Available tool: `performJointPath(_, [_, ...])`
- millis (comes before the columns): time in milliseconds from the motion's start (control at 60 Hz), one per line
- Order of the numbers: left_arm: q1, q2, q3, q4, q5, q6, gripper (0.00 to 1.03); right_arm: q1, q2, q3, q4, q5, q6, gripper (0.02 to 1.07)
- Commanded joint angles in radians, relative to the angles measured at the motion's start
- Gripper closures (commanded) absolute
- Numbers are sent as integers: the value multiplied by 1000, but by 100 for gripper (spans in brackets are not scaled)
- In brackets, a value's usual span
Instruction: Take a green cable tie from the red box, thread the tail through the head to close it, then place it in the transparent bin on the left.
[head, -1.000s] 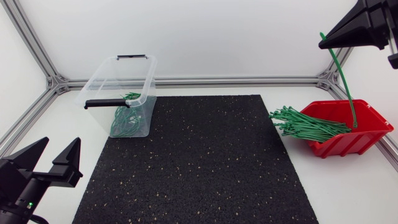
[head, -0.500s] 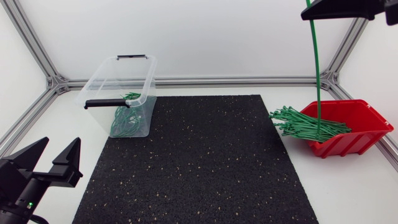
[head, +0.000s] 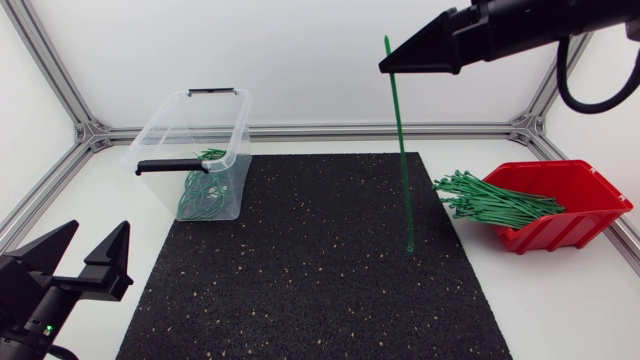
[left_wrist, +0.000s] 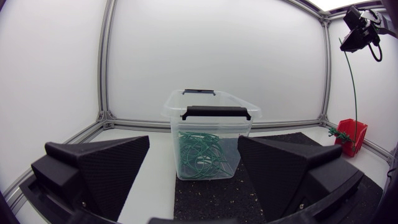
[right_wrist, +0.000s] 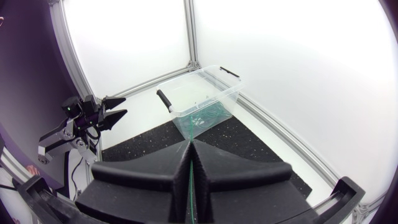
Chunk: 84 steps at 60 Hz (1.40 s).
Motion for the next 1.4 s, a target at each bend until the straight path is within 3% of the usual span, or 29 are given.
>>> performJointPath(0, [6,-6,-42,-7,5,7,4,47,-10,-69,65,11,123,96])
performJointPath(233, [4,-6,-42,-9,5,7,4,117,71,-158,272,2,506,97])
performJointPath(417, [4,-6,-42,-9,5,7,4,133,128,-289,536,3,844,97])
performJointPath(550, [2,-6,-42,-9,5,7,4,134,190,-365,653,-9,980,98])
performJointPath(700, [1,-6,-42,-10,5,7,4,137,228,-473,867,-14,1169,99])
performJointPath(1067, [1,-6,-42,-10,5,7,4,105,315,-566,953,3,1127,98])
performJointPath(1233, [-1,-6,-42,-10,5,7,4,48,300,-597,949,11,1066,88])
performJointPath(1317, [1,-6,-42,-10,5,7,4,34,291,-620,939,23,1023,67])
performJointPath(1383, [1,-6,-42,-10,5,7,4,21,289,-634,918,26,979,57])
